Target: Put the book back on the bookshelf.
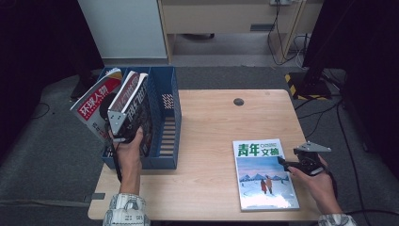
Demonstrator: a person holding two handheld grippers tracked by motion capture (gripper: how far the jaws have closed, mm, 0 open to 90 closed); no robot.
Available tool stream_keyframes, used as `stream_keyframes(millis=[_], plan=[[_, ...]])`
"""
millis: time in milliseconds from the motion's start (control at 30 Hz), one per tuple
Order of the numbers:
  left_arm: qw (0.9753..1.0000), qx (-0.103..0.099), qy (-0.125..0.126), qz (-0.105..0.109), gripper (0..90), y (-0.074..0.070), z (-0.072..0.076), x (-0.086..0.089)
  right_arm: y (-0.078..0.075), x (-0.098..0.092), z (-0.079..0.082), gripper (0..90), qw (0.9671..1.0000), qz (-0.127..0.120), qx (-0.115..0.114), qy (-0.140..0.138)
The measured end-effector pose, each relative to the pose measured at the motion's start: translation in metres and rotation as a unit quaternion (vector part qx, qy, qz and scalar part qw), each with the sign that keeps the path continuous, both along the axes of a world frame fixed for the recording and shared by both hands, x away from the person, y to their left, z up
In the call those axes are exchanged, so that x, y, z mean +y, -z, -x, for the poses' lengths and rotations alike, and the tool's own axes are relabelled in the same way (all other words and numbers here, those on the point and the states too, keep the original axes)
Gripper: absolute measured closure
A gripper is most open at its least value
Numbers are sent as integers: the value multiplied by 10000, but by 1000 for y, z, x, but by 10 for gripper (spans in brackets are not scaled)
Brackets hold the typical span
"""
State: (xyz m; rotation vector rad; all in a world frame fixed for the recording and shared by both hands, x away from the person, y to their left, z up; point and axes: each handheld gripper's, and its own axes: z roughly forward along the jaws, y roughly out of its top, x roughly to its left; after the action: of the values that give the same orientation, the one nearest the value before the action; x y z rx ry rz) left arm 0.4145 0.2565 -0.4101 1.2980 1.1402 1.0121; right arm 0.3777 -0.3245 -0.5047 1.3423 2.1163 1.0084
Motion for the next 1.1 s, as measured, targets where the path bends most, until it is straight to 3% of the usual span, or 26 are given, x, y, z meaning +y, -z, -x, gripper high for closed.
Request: stream_keyframes(millis=[567,1100], plan=[[10000,-16,-50,83,825,2,-18,-4,2,1,-1,200,10000,4,55,-25],[9999,28,-17,164,822,10,-23,-2,2,-1,0,202,10000,16,37,-41]])
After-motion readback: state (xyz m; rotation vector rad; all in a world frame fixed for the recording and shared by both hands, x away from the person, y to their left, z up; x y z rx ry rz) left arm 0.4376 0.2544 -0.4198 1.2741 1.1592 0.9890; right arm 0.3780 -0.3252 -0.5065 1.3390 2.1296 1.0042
